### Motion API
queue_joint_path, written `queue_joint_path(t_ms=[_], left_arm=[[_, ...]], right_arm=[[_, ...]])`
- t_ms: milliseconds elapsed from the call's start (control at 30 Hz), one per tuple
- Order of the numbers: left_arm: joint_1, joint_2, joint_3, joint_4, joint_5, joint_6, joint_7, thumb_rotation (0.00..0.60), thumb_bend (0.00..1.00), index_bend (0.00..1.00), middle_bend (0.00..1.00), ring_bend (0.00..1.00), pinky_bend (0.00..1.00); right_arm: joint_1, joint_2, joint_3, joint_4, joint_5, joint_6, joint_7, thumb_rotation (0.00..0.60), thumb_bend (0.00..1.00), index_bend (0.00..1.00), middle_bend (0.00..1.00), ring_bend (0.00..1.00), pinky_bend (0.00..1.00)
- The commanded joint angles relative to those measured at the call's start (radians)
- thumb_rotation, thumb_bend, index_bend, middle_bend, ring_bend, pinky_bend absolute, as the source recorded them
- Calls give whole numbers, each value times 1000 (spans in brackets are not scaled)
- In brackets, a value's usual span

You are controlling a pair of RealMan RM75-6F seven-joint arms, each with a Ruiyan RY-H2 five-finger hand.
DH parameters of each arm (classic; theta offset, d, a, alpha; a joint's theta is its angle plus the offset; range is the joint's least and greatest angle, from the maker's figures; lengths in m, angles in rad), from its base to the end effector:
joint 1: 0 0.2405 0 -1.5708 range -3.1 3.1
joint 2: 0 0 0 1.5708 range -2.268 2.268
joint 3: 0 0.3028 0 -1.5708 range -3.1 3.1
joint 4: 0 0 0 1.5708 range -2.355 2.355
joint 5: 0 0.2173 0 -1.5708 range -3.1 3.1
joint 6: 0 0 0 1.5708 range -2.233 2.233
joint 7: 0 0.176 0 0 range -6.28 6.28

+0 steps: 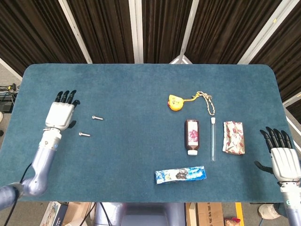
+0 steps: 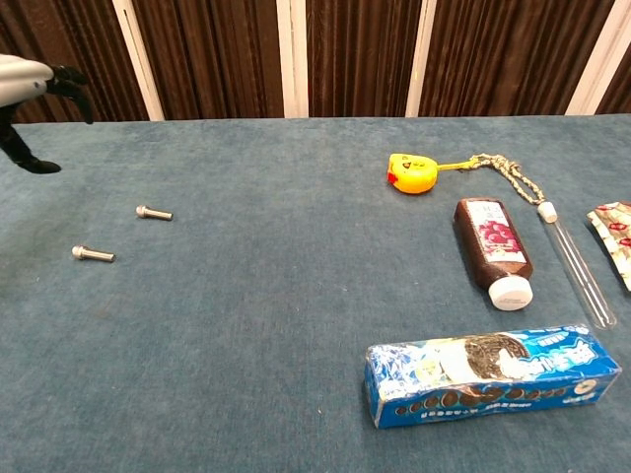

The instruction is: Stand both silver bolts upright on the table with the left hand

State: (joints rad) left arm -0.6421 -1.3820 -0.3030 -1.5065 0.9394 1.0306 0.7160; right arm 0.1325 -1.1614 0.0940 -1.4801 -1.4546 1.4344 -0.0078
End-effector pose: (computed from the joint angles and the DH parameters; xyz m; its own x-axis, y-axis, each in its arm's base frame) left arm -0.2380 0.4355 0.0708 0.6787 0.0942 0.7284 0.7342 -0.1144 -0.6692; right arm -0.3750 -0.2465 0.1749 0.4729 0.0200 0.8809 -0.8811 0.0072 0.4728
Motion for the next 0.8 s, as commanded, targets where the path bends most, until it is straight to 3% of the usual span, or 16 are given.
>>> queue_joint_path(t_ms=[33, 800], left_arm=[[-45, -72, 6, 84, -21, -11, 12, 600, 371, 306, 17, 0, 0], [-157, -390, 52, 500, 8, -87, -104, 600, 403, 405, 29, 0, 0]], right_arm=[[-2, -1, 1, 0, 1, 3, -2, 600, 114, 130, 91, 47, 0], [0, -15, 17, 25, 47, -18, -12, 600, 114, 130, 91, 47, 0]])
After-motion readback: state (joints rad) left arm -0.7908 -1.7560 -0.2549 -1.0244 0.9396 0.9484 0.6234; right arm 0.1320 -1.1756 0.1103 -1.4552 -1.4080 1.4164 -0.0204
